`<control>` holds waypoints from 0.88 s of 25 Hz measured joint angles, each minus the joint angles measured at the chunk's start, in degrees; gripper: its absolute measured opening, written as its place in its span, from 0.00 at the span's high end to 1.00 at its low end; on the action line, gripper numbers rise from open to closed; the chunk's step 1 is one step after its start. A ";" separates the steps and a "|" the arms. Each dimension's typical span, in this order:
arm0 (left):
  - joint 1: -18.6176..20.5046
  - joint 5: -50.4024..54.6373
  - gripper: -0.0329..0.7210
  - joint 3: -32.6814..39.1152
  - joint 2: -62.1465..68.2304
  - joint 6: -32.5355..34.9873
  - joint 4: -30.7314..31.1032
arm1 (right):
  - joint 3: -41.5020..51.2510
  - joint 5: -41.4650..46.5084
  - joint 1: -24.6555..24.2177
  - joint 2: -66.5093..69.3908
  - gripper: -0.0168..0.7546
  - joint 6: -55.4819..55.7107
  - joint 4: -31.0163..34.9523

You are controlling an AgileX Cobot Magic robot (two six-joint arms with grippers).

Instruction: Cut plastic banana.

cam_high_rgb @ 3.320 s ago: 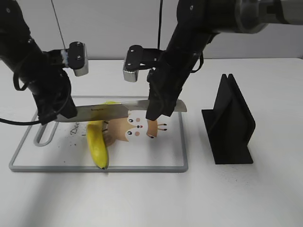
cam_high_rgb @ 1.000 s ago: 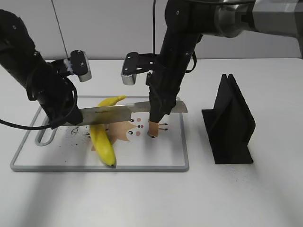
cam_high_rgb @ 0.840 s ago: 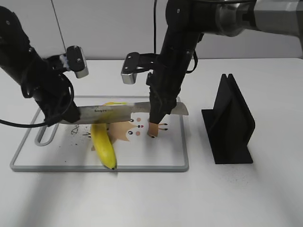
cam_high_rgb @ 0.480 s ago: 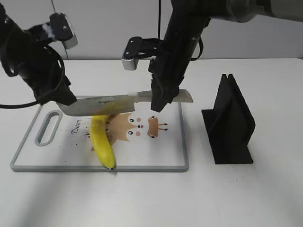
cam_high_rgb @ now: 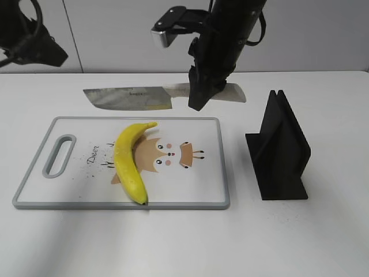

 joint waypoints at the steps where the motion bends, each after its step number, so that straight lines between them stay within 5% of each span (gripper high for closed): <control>1: 0.00 -0.06 0.20 0.00 -1.56 -2.18 1.42 | 0.00 0.05 0.00 -0.98 0.75 2.07 0.00; 10: 0.00 3.32 0.20 0.07 -14.18 -22.03 14.61 | 0.11 0.36 0.00 -10.14 0.75 19.84 0.30; 16: 0.64 20.14 0.20 0.13 -19.40 -35.25 25.22 | 0.64 0.60 0.00 -15.23 0.75 29.95 0.53; 22: 4.16 22.73 0.20 5.63 -28.27 -41.83 27.46 | 7.64 0.62 0.00 -21.02 0.75 36.16 1.13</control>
